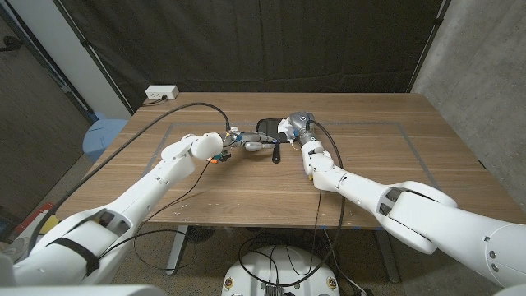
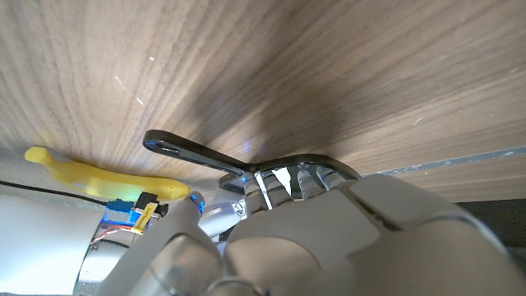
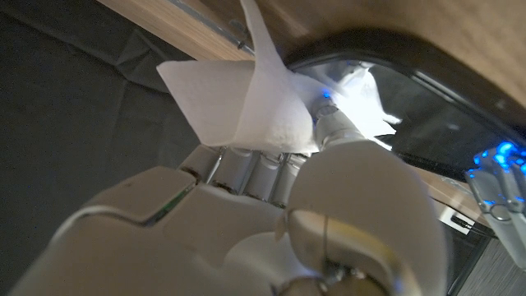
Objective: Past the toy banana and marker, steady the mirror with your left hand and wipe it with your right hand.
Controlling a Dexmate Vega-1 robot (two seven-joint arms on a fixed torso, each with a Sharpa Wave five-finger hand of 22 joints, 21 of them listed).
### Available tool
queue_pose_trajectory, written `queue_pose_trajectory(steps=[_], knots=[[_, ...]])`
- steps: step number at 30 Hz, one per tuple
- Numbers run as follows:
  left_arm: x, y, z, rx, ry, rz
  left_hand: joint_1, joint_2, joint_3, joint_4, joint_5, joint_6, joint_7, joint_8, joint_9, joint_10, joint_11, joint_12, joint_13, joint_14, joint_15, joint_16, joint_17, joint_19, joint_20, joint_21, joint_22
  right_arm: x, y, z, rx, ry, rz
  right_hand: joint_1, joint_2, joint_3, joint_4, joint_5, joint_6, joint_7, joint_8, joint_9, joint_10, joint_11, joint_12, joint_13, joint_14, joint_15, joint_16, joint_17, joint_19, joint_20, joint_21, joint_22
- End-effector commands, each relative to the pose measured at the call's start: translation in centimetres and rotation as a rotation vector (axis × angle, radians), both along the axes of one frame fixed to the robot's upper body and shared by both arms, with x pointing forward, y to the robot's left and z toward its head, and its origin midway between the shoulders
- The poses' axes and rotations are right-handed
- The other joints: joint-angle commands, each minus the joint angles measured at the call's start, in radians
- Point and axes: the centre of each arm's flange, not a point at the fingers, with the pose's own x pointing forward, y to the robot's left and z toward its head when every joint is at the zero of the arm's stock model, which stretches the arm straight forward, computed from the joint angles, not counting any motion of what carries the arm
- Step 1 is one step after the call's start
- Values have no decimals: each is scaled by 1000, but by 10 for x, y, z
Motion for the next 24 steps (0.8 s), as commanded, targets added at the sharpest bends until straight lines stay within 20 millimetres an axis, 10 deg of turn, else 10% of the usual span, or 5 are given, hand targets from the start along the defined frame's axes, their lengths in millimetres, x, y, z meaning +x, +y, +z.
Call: queue_pose_trajectory(steps=[1, 24], knots=[[6, 0, -1, 2, 8, 1, -5, 4, -2, 0, 7, 8, 1, 3, 4, 12, 7, 8, 6, 5, -58, -2, 0, -59, 10, 5, 3, 1, 8, -9, -130, 36, -12, 5, -8, -6, 1, 7, 91, -32, 6, 1, 1, -8, -4, 5, -15, -115, -10, -2, -9, -50, 9, 2], [11, -11, 3, 21, 5, -27, -6, 4, -3, -1, 10, 4, 1, 0, 4, 7, 9, 5, 6, 5, -58, -4, -1, -61, 9, 4, 3, -54, 12, -18, -272, 24, 133, 10, -11, -14, 2, 11, 106, -33, -10, -1, -22, -17, -23, 6, -37, -118, -33, -2, -32, -55, 23, -2]])
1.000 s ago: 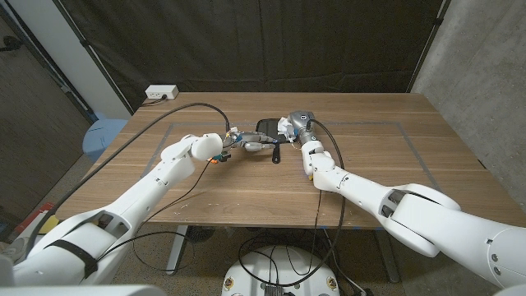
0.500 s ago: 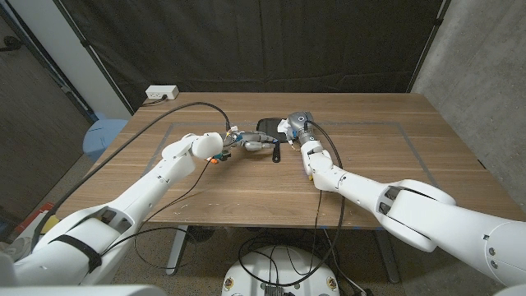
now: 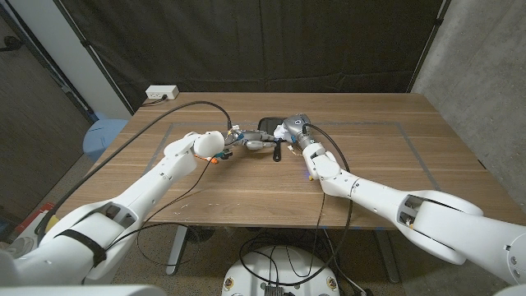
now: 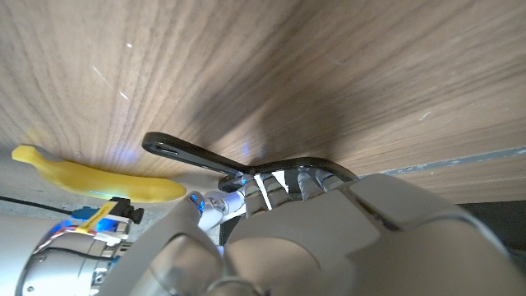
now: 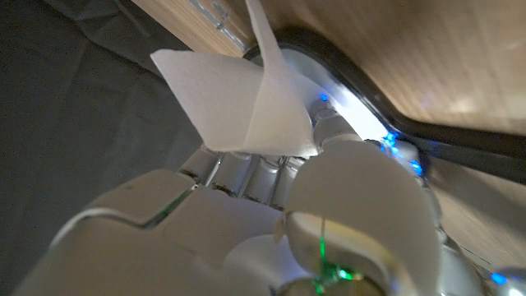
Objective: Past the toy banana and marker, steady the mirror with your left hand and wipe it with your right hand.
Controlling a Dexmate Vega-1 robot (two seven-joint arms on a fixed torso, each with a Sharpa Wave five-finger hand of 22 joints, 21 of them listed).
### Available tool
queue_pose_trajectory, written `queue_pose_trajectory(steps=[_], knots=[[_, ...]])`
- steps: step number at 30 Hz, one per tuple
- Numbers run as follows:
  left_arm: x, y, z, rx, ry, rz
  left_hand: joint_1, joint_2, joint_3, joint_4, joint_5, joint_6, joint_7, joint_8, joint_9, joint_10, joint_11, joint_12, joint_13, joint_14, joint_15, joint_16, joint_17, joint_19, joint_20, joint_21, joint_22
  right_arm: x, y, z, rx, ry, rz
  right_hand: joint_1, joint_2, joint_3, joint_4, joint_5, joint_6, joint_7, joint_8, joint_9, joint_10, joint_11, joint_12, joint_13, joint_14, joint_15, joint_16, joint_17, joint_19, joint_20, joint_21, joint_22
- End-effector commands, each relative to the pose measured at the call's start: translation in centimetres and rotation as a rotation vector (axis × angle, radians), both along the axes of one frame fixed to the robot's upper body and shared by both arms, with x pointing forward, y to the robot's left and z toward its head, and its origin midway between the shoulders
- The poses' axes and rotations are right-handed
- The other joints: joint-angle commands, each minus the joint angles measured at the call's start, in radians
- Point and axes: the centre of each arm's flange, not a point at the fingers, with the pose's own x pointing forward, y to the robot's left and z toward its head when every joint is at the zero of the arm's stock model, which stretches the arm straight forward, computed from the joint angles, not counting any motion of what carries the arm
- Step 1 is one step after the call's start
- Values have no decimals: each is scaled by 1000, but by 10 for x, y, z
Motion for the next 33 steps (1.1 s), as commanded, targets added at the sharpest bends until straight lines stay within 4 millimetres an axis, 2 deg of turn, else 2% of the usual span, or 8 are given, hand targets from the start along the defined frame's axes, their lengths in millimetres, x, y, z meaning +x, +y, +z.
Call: queue_pose_trajectory(steps=[1, 6, 10, 18, 33], knots=[[2, -7, 1, 12, 1, -15, -6, 4, -3, -1, 6, 5, 0, 5, 4, 10, 7, 5, 6, 5, -57, -4, 0, -10, 60, 2, 2, -24, 3, -7, -73, 13, 48, 6, -6, -4, 3, 4, 105, -34, 0, 4, -7, -2, -8, 6, -4, -130, 0, 3, -9, -57, 12, 0], [1, -7, 1, 13, 2, -14, -6, 4, -3, -2, 7, 4, 1, 4, 4, 10, 6, 5, 6, 8, -59, -3, 0, -9, 61, 2, 2, -24, 2, -7, -99, 4, 40, 8, -5, -5, 2, 4, 109, -32, -1, 4, -4, 0, -8, 6, -4, -130, -2, 4, -8, -57, 15, 0], [1, -6, 1, 13, 7, -10, -7, 3, -4, -3, 9, 3, -3, 3, 4, 13, 7, 7, 6, 50, -77, 9, -1, -2, 64, 5, 2, -22, 3, -5, -89, 5, 43, 10, -6, -6, 2, 5, 113, -31, -2, 4, -3, -2, -9, 6, -5, -130, -3, 4, -10, -57, 17, -1], [0, -6, 0, 10, 6, -10, -6, 2, -4, -4, 10, 1, -2, 3, 4, 11, 8, 6, 6, 48, -76, 5, -1, -1, 64, 5, 1, -11, 2, -2, -94, 9, 9, 11, -6, -8, 2, 6, 117, -31, -7, 3, 1, 0, -10, 6, -3, -129, -4, 7, -12, -58, 22, -3], [0, -1, -3, 5, 18, 9, -6, 1, -5, -5, 12, 1, -1, 3, 4, 12, 9, 7, 6, 47, -75, 1, -2, 0, 66, 4, 1, 22, -9, 14, -145, 10, -119, 12, -5, -11, 4, 7, 120, -30, -14, 3, 2, -4, -13, 6, -2, -129, -8, 8, -15, -58, 30, -6]])
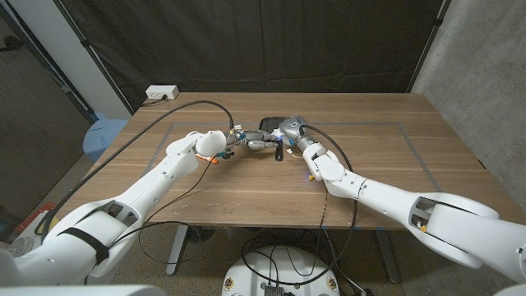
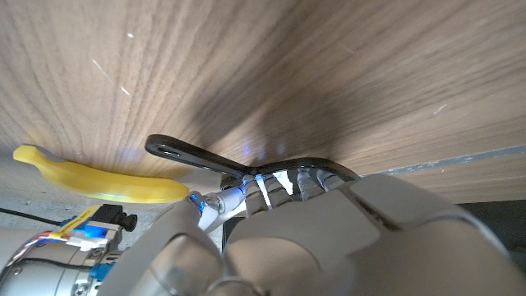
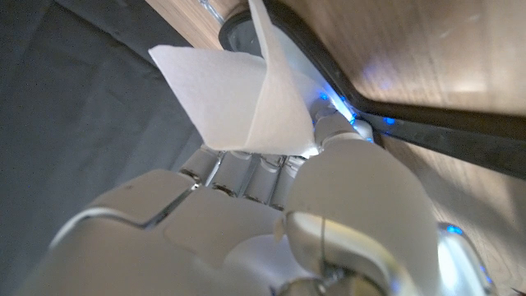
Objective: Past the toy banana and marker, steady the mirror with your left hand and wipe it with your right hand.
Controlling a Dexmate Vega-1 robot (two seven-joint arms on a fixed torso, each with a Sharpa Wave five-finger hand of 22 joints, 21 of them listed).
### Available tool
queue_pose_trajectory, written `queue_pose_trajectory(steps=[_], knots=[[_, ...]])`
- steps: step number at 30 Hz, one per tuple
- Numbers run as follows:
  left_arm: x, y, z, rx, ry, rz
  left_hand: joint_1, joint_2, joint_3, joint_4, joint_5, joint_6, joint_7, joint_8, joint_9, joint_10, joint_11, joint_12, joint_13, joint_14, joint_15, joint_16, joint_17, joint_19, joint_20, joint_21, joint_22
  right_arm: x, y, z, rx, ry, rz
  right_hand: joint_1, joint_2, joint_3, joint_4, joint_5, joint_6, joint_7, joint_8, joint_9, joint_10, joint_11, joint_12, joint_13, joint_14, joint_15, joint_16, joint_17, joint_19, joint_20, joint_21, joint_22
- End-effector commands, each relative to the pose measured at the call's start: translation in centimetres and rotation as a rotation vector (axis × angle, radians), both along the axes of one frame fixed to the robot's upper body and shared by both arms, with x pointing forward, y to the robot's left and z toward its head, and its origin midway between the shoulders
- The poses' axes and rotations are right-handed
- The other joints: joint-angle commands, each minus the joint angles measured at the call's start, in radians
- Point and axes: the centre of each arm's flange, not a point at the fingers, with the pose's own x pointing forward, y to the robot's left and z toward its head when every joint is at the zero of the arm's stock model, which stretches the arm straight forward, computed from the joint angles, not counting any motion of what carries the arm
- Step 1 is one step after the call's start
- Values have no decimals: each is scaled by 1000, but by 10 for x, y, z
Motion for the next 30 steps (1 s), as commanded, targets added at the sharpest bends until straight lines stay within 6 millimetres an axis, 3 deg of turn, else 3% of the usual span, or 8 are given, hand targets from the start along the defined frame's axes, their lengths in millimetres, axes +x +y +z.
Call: queue_pose_trajectory(steps=[1, 15, 30], knots=[[0, 6, -4, -6, 13, 16, -6, 1, 0, -1, 8, 11, 3, 7, 4, 16, 5, 12, 6, -1, -77, -3, 6, -4, 55, 7, 1, 24, -10, 13, -33, -5, -102, 9, -1, -4, 3, 3, 106, -44, 1, 2, 3, -3, -5, 0, -2, -129, -1, 6, -5, -58, 9, -1], [-1, 8, -6, -9, 16, 25, -6, 1, -1, -1, 10, 11, 3, 7, 4, 15, 4, 11, 6, -1, -76, -6, 6, -6, 54, 6, 1, 47, -33, 36, -9, -12, -238, 10, 1, -7, 5, 4, 107, -47, -5, 2, 2, -2, -9, 1, -1, -129, -4, 8, -8, -60, 14, -3], [-1, 9, -3, -12, 9, 27, -6, 1, -1, -2, 11, 10, 2, 7, 4, 15, 2, 12, 6, 0, -77, -7, 6, -4, 54, 6, 1, 42, -28, 31, -27, -5, -199, 12, 1, -9, 4, 5, 112, -49, -12, 3, 6, -3, -11, 1, -2, -131, -8, 10, -11, -61, 23, -6]])
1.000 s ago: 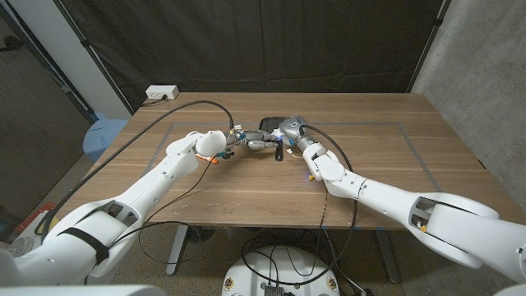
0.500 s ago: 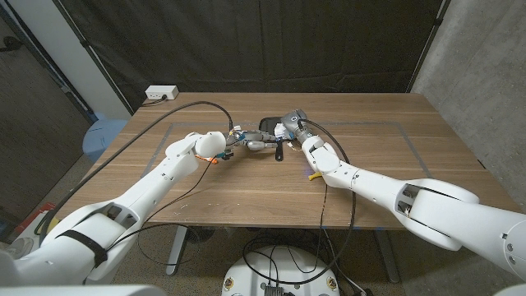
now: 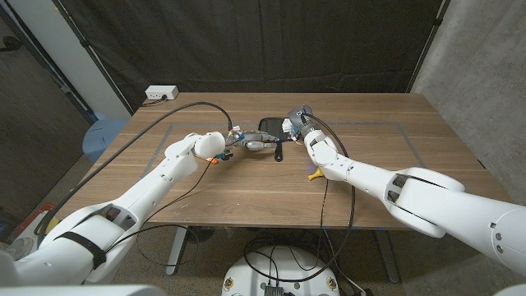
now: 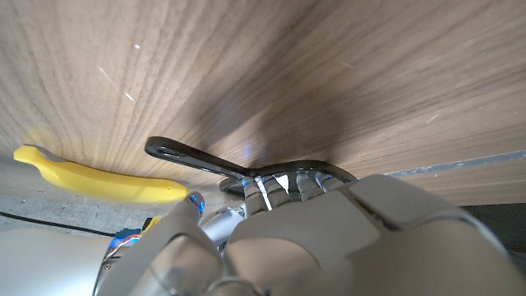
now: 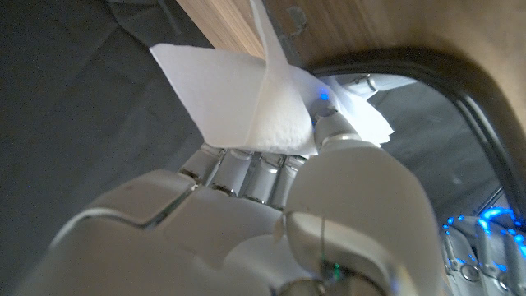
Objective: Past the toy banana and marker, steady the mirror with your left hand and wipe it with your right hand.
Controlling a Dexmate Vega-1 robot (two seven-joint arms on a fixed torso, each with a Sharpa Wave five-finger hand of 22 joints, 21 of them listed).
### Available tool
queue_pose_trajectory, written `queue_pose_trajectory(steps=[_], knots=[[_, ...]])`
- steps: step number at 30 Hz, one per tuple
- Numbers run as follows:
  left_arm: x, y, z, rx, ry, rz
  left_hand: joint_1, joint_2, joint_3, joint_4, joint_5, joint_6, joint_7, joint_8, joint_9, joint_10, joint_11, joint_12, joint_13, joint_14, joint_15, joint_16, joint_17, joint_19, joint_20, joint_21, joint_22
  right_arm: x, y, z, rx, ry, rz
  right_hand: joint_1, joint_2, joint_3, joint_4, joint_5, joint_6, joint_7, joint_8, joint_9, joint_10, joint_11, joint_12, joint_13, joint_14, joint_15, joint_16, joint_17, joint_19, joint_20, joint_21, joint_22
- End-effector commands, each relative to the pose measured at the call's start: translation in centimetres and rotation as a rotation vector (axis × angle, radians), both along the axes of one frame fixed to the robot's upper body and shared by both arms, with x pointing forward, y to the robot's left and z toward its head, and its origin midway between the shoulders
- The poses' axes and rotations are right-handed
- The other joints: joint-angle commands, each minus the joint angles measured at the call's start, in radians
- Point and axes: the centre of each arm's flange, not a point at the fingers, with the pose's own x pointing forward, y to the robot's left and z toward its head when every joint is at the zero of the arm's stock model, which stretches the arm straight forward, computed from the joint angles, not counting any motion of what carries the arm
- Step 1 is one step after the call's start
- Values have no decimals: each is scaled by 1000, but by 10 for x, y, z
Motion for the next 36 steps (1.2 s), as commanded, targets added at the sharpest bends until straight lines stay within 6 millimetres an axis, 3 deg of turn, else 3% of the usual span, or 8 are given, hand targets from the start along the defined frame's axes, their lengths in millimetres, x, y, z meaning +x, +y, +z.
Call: queue_pose_trajectory(steps=[1, 14, 28, 36], knots=[[0, 1, 1, 3, 3, 2, -6, 1, -1, -2, 4, 12, 0, 7, 4, 17, 4, 12, 6, 1, -77, -1, 5, -4, 53, 9, 1, -7, 0, -4, -13, 4, 29, 12, 1, -5, 1, 5, 112, -52, 4, 3, 6, -2, -4, 1, -2, -131, -2, 5, -4, -61, 5, 2], [1, -6, 2, 11, 0, -16, -6, 2, -1, -2, 5, 12, 0, 8, 4, 17, 6, 12, 6, 2, -77, -2, 5, -4, 52, 8, 1, -34, -8, -18, -9, 12, 103, 16, 2, -6, -1, 6, 114, -51, -1, 3, 5, -11, -7, 1, 0, -132, -4, 7, -4, -67, 11, 0], [-1, -11, 3, 16, -7, -25, -6, 3, -1, -1, 7, 6, -1, 6, 4, 16, 5, 11, 6, 2, -77, -4, 5, -4, 51, 8, 1, -69, 12, -23, -7, -25, 244, 22, -1, -8, -3, 7, 125, -44, -5, 3, 7, -12, -9, 2, 0, -133, -8, 8, -5, -69, 20, -4], [-3, -10, 5, 1, -17, -26, -7, 4, -1, -1, 7, 4, 0, 5, 4, 16, 7, 11, 6, 2, -78, -4, 5, -4, 51, 7, 1, -78, 14, -17, 15, -50, 270, 24, -3, -10, -5, 8, 128, -46, -8, 3, 8, -13, -11, 2, 2, -133, -9, 10, -7, -70, 24, -6]])
